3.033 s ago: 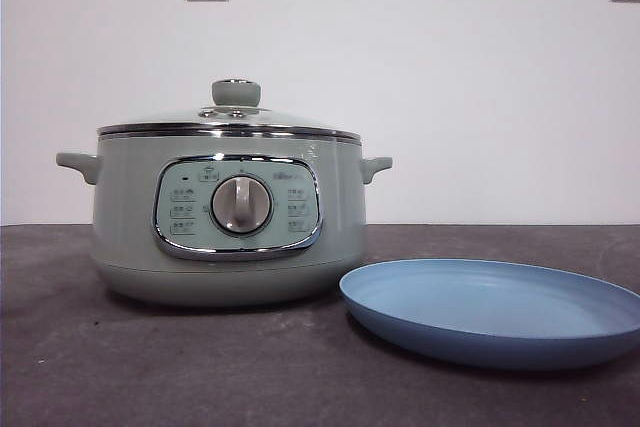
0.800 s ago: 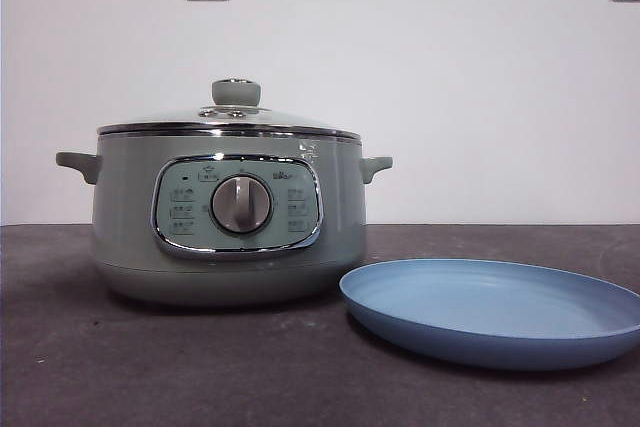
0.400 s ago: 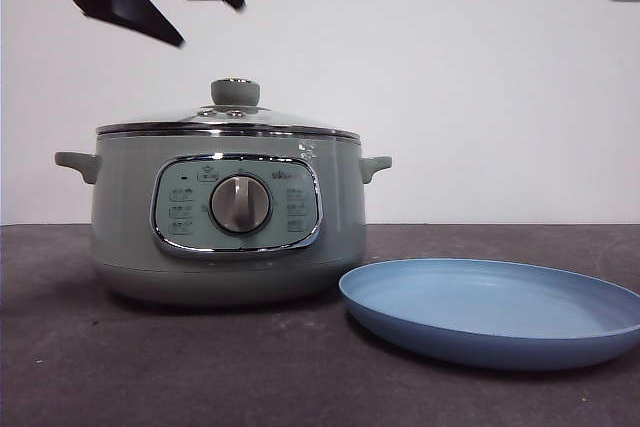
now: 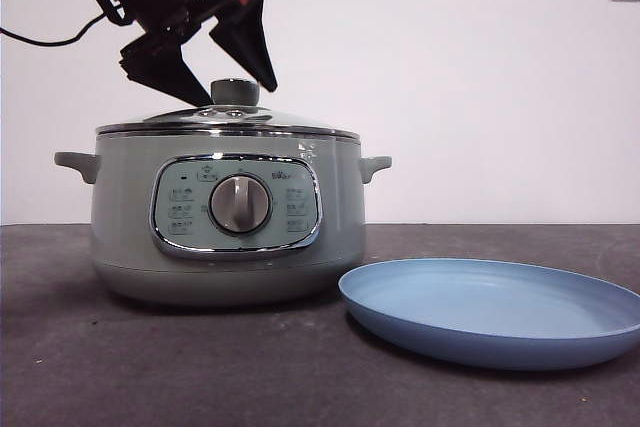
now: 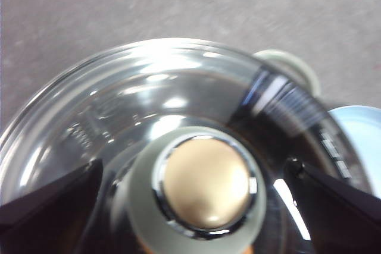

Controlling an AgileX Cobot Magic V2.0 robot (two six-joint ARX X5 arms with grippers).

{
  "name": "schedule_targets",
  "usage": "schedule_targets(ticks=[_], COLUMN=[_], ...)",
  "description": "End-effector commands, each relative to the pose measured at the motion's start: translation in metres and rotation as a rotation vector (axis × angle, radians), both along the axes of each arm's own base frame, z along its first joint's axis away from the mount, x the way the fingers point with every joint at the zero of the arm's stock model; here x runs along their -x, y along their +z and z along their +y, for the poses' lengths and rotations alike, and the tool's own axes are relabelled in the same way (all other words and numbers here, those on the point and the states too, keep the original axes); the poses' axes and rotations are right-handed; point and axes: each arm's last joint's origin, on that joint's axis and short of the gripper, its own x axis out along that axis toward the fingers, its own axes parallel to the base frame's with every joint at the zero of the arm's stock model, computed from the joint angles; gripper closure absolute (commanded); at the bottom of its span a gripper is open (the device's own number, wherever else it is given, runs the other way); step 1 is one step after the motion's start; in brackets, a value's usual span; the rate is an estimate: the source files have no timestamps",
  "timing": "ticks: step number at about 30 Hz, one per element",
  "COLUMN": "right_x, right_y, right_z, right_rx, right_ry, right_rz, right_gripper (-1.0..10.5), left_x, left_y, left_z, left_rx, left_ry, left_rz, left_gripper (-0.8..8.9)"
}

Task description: Take the potato out from the steamer,put the potato on the plate,close the lid

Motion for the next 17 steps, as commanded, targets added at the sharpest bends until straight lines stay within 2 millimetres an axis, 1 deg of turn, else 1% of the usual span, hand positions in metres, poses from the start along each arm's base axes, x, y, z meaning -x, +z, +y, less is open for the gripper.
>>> schedule_targets(ticks=[1,3,5,7,11,12,14,15,17], right_x=[-0.0002,-0.0002,-0.0002,-0.0001,-0.0001,-0.0001,-0.0001,-0.0001,-0.0001], right_y=[0.0009,0.0009,0.0009,0.0009,0.0009,0.0009,0.0009,0.0009,0.0009], right_z=[0.0002,0.0002,0.0002,0.0002,0.0002,0.0002,0.0002,0.0002,0.0002], right_rx=[-0.003,-0.003,-0.003,-0.003,-0.003,-0.003,-0.003,-0.003,-0.003], right_ry=[-0.002,-0.002,-0.002,-0.002,-0.002,-0.003,-0.003,-0.003,-0.003], right_rz=[0.000,0.000,0.000,-0.001,-0.001,-0.001,-0.001,-0.001,-0.001], right_gripper=[3.5,3.5,3.5,3.5,3.5,3.5,3.5,3.5,3.5], left_x=[0.0009,0.0019,0.0034,0.0044,0.0052,0.0053,0.0052,0.0053,0.0054], left_y=[0.0016,0.0014,0.0005,0.0004,0.0006,0.0005,0.0006,0.0006,0.0005], left_z=[-0.0052,-0.0073,-0.0088,-0.0107,-0.0131,-0.0129,-0.0129,-0.0131,-0.0130], left_rx=[-0.022,-0.031,-0.037,-0.038,-0.036,-0.037,-0.036,-0.036,-0.036], left_ry=[-0.003,-0.001,-0.006,-0.012,-0.018,-0.017,-0.018,-0.018,-0.017], left_rz=[-0.033,-0.034,-0.024,-0.023,-0.026,-0.025,-0.025,-0.025,-0.024], left_gripper=[1.92,2.55,3.63,4.11,4.20,4.64,6.00,6.25,6.39])
